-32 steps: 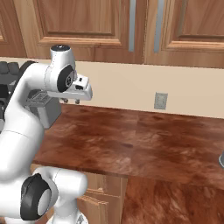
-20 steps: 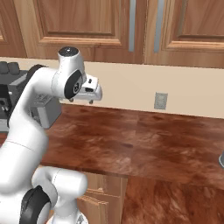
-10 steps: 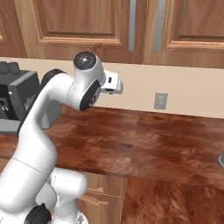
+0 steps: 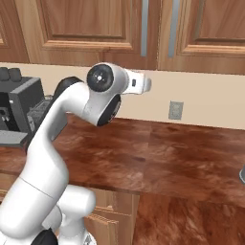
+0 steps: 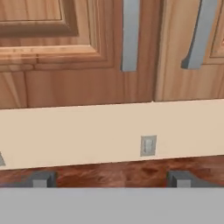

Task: Open the cabinet, retrieve the rolling pin, and place it next to the meat on the cutting board to prepare for tenderizing.

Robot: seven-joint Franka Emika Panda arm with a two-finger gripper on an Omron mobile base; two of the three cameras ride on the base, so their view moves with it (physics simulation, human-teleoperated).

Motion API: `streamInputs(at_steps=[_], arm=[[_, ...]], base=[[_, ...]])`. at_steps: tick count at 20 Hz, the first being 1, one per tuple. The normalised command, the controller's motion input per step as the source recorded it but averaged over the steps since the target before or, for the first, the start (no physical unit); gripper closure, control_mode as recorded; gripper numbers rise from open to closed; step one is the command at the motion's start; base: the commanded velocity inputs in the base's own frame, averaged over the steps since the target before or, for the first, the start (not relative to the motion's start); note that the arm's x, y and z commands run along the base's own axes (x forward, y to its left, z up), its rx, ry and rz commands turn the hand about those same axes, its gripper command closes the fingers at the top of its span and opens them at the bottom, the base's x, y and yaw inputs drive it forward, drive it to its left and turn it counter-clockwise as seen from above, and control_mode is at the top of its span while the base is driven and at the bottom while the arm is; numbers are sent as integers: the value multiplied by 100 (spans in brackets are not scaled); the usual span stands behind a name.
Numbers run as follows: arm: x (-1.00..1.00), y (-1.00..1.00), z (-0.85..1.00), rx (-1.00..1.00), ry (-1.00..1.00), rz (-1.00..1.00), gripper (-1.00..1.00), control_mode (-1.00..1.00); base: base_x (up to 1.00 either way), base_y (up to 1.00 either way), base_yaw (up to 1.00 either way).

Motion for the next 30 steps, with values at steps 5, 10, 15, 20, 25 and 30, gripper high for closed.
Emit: streamInputs(at_steps=[5, 10, 15, 20, 25, 30], arm=[[0, -31, 52, 1, -30, -11, -100, -100], [5, -20, 48, 1, -24, -13, -100, -100], [27, 11, 16, 1, -6, -20, -100, -100], [37, 9, -1, 0, -1, -9, -100, -100], [32, 1, 1, 0, -7, 5, -100, -100], [18, -1, 0, 0, -14, 20, -100, -100]], base=[[0, 0, 0], [0, 0, 0], [0, 0, 0], [0, 0, 0], [0, 0, 0], [0, 0, 0]])
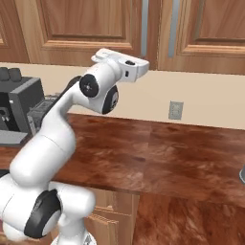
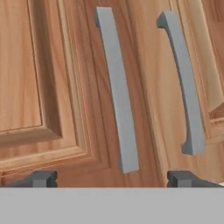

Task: Open the cabinet, retrieve the rolling pin, and place it next to the meat on the cutting board to prepare for tenderizing.

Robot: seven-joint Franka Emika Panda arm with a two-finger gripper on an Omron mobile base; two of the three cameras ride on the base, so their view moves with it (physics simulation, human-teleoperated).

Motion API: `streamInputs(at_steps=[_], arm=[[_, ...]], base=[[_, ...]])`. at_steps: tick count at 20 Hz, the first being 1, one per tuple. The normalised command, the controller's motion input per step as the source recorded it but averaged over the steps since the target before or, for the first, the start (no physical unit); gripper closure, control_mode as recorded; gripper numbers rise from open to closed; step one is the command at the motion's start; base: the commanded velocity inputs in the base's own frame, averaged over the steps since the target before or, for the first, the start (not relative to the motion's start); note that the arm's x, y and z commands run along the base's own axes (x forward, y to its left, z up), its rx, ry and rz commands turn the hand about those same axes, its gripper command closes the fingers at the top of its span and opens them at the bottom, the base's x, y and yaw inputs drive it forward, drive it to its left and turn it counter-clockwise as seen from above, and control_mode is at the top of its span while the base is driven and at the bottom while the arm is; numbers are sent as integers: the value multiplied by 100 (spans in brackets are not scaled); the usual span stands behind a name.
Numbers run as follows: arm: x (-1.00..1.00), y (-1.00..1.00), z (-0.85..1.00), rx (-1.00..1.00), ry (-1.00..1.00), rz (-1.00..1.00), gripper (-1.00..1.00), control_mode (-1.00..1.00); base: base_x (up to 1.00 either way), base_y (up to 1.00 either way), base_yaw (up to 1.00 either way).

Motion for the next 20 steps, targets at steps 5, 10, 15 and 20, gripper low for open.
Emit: streamInputs(at_steps=[5, 10, 15, 20], arm=[[5, -2, 4, 0, -18, 22, -100, -100], [0, -6, 22, -4, -19, 13, -100, -100], [-2, -4, 36, -10, -10, 3, -100, -100], [-1, -9, 30, -11, -2, -3, -100, -100]], base=[[0, 0, 0], [0, 0, 0], [0, 0, 0], [0, 0, 0]])
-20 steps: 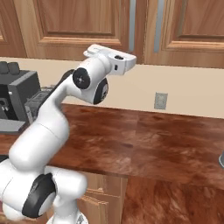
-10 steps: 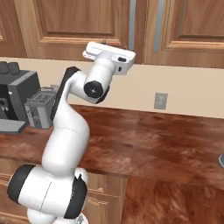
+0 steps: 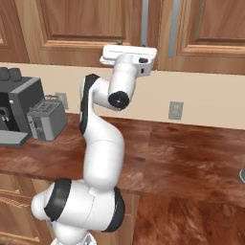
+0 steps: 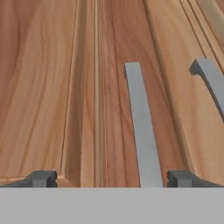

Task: Open the cabinet, retrieve the rolling pin, and place it next to the meat on the cutting board to prepare for tenderizing.

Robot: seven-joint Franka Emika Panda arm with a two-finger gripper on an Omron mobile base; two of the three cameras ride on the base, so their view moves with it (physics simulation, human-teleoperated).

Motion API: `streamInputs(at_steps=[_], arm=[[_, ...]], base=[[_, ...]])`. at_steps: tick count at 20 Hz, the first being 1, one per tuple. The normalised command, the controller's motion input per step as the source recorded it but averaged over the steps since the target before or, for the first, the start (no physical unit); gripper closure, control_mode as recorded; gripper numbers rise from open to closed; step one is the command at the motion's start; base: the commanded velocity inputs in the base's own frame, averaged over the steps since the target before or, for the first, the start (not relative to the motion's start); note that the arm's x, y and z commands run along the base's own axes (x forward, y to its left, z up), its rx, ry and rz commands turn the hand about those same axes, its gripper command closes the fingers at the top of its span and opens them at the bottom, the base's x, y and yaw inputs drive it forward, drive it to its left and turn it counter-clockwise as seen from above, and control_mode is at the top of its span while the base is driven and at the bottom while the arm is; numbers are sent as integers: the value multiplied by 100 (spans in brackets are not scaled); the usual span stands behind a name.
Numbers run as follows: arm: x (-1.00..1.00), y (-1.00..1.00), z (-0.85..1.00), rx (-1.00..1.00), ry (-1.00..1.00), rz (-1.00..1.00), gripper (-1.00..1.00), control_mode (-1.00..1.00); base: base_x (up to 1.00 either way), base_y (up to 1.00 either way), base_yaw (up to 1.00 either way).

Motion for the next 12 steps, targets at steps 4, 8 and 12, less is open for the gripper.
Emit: streamInputs(at_steps=[4, 8, 12], arm=[[6, -13, 22, -11, 0, -12, -100, -100], [15, -20, 26, -8, 3, -15, -100, -100], [30, 0, 3, -3, 5, -10, -100, -100]], base=[[0, 0, 0], [0, 0, 0], [0, 0, 0]])
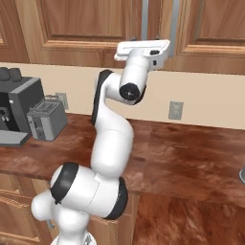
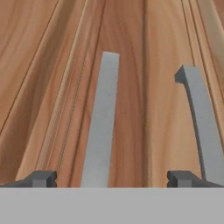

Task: Open the cabinet, retrieve the rolling pin, and place it next to the meat on the cutting board to prepare for tenderizing.

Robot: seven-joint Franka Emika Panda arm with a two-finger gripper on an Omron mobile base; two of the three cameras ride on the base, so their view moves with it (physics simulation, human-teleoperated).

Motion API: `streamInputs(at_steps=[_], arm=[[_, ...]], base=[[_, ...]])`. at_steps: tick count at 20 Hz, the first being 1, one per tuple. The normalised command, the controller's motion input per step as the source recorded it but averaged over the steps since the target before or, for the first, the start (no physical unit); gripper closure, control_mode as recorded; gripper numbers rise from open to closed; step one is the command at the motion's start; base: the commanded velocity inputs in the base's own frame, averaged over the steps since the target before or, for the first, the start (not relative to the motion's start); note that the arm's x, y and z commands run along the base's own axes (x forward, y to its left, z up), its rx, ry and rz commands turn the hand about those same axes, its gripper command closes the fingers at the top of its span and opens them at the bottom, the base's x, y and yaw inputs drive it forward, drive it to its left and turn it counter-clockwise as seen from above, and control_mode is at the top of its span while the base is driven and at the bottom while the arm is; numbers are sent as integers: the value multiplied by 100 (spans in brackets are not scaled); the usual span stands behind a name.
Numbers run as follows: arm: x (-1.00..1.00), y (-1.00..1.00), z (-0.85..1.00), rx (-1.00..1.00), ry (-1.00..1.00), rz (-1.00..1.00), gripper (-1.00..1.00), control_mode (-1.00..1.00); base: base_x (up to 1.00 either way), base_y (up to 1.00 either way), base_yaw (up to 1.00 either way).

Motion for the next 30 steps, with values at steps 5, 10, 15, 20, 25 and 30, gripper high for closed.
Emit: streamInputs(at_steps=[5, 10, 15, 20, 25, 30], arm=[[25, 0, -2, -1, 6, -1, -100, -100], [14, 0, -4, 0, 1, 3, -100, -100], [12, -2, -2, 0, 4, 6, -100, -100], [20, 0, -7, 0, 7, 6, -100, -100], [28, 2, -11, 0, 8, 5, 100, -100], [21, 11, -16, 0, 4, 3, 100, -100]], base=[[0, 0, 0], [0, 0, 0], [0, 0, 0], [0, 0, 0], [0, 0, 0], [0, 0, 0]])
